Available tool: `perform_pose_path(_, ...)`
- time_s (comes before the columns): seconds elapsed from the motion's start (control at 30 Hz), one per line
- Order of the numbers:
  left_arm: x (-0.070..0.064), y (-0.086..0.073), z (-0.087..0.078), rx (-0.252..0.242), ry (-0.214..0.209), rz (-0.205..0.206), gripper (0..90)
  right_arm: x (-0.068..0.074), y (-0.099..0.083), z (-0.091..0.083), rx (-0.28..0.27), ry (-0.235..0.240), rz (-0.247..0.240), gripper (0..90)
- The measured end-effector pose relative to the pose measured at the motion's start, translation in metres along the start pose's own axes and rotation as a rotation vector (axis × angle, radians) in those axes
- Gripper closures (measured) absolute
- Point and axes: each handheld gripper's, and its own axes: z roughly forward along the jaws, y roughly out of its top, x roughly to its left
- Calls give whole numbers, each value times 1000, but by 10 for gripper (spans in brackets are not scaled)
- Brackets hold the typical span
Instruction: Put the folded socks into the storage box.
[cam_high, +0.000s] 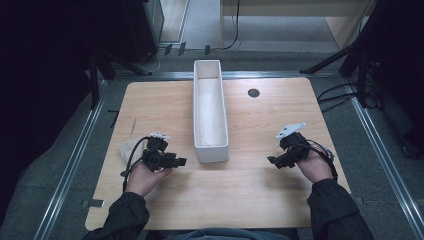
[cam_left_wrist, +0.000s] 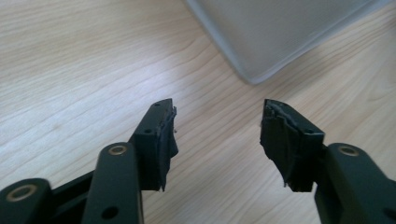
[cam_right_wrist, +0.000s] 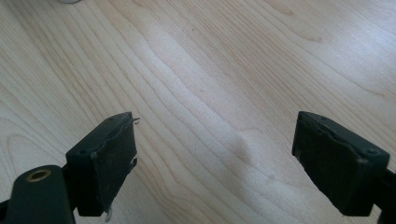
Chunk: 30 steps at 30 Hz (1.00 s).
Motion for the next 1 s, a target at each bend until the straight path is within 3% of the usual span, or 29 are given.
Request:
perform_pose_path(0.23, 0, 3, -4, -6, 47, 28, 394, 0, -1, 0, -16, -4, -34, 137)
perform_pose_path(0.4, 5, 4, -10, -31, 68, 2, 357, 1, 0, -1, -29, -2, -44, 137)
perform_pose_path(0.53, 8, 3, -14, -43, 60, 3, 410, 0, 0, 1, -15, -3, -42, 136)
perform_pose_path(0.7, 8, 2, -10, -16, 57, 18, 416, 0, 1, 1, -2, -6, -42, 137)
perform_pose_path(1.0, 11, 0, -10, 4, 55, -1, 431, 2, 3, 4, 0, 2, -64, 137)
